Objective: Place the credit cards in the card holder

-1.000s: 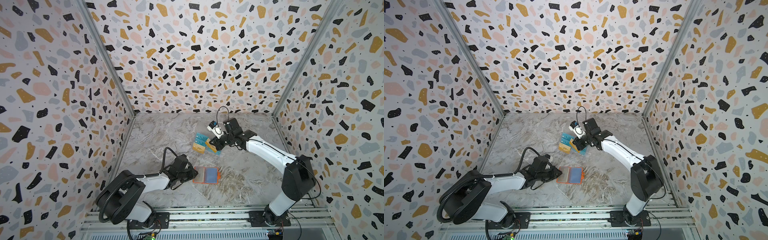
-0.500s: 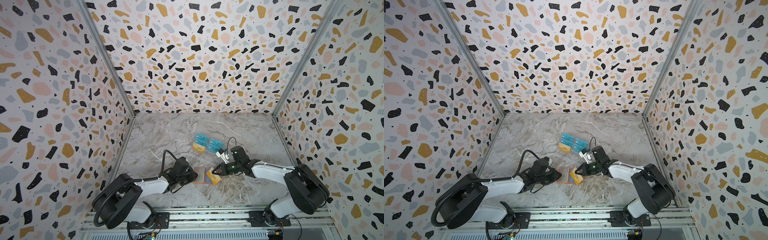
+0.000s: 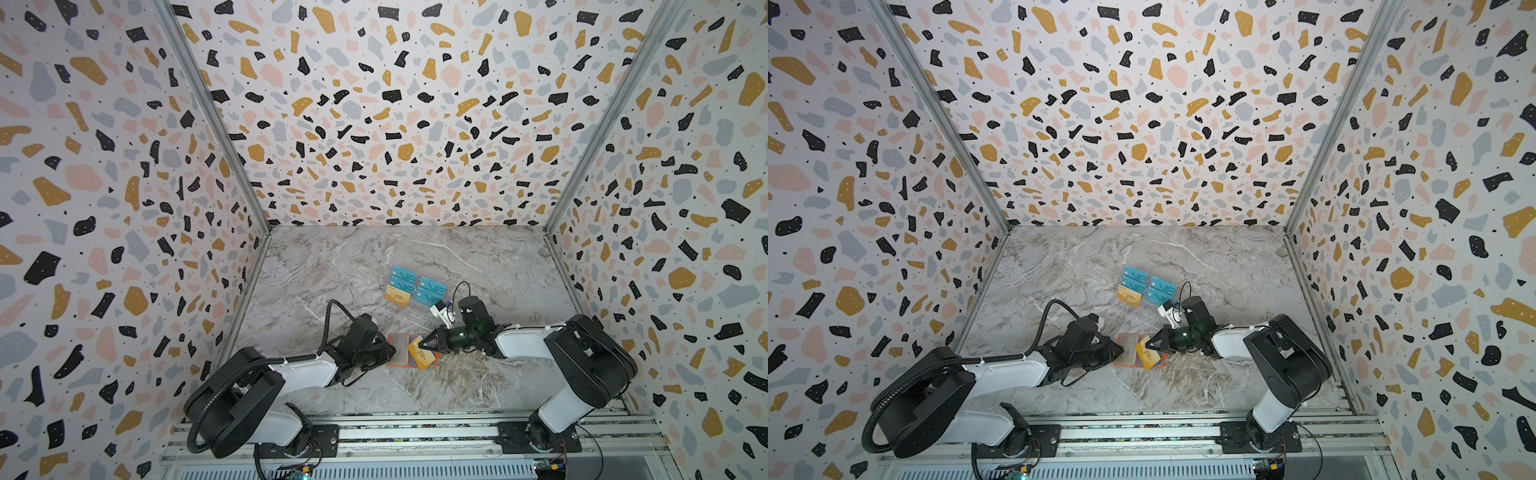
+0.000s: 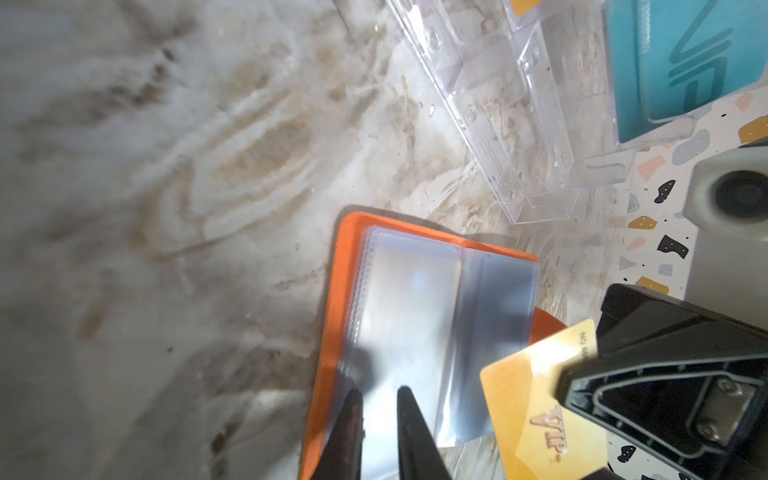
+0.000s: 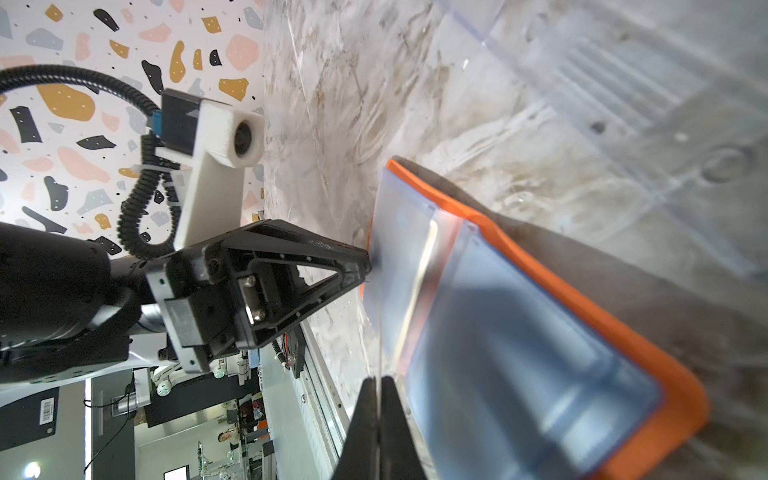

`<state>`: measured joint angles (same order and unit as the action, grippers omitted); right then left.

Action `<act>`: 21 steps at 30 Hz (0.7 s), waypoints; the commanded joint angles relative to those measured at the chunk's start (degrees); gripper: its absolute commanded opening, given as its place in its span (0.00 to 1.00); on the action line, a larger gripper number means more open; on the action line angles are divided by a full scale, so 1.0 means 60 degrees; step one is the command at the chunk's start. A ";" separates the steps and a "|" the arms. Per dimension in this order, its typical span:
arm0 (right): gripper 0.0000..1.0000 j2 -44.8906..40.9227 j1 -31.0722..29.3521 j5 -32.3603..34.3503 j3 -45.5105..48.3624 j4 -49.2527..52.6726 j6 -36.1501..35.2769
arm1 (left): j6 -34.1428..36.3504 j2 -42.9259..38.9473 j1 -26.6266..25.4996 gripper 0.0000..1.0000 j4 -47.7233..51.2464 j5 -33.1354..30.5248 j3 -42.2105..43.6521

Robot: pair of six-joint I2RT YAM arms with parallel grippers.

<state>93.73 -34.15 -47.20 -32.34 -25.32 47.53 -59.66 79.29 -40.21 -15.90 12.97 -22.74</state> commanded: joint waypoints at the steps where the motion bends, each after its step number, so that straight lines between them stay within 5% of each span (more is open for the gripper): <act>1: 0.00 0.0065 -0.0048 -0.0146 0.0220 -0.0915 0.0611 | -0.0062 -0.0057 -0.0037 0.19 0.0421 -0.0113 0.0172; 21: 0.00 0.0699 -0.0036 0.0235 0.0220 -0.1161 0.0755 | -0.0047 -0.0113 -0.0036 0.20 0.0363 -0.0038 0.0231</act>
<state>97.67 -34.15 -46.52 -30.46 -31.70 51.42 -59.66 78.96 -40.23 -15.68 12.99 -22.63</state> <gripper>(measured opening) 0.052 0.196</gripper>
